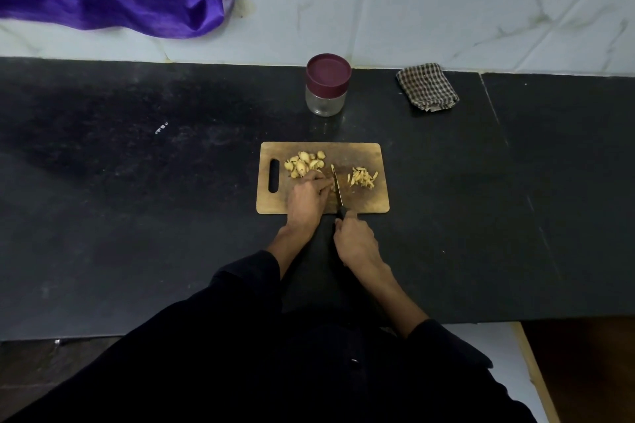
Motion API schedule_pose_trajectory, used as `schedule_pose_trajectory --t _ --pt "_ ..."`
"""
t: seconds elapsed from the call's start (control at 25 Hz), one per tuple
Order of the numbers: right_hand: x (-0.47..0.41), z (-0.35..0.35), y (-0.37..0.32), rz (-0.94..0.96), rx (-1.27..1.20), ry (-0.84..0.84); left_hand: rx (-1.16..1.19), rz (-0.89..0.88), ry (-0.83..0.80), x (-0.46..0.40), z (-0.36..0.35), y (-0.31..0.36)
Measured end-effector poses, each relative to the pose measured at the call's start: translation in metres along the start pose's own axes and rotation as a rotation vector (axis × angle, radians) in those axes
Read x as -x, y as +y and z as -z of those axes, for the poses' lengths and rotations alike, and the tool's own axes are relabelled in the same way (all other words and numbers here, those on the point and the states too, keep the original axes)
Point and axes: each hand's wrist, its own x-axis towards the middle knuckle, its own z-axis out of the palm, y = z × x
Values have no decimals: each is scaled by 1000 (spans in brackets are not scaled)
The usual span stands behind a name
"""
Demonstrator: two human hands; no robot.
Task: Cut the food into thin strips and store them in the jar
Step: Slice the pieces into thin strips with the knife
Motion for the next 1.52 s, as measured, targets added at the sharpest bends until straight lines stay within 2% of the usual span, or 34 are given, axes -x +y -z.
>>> schedule_pose_trajectory --t 0.2,0.48,0.6,0.8,1.04,1.28,1.52 --pt "-2 8 3 -8 94 17 -11 -17 3 0 0 1" --pt "-8 4 2 -90 -134 1 -20 -22 6 0 -1 0" --pt "-5 7 7 -65 -153 28 -16 -29 28 0 -2 -2" --pt "-15 14 -5 40 -31 4 -7 -21 16 1 -1 0" --pt "-21 26 6 -12 -99 37 3 -27 37 0 -2 0" --pt "-2 18 11 18 -174 -100 48 -45 10 -1 0 -4" --pt "-9 13 7 72 -113 -36 56 -30 27 0 0 -2"
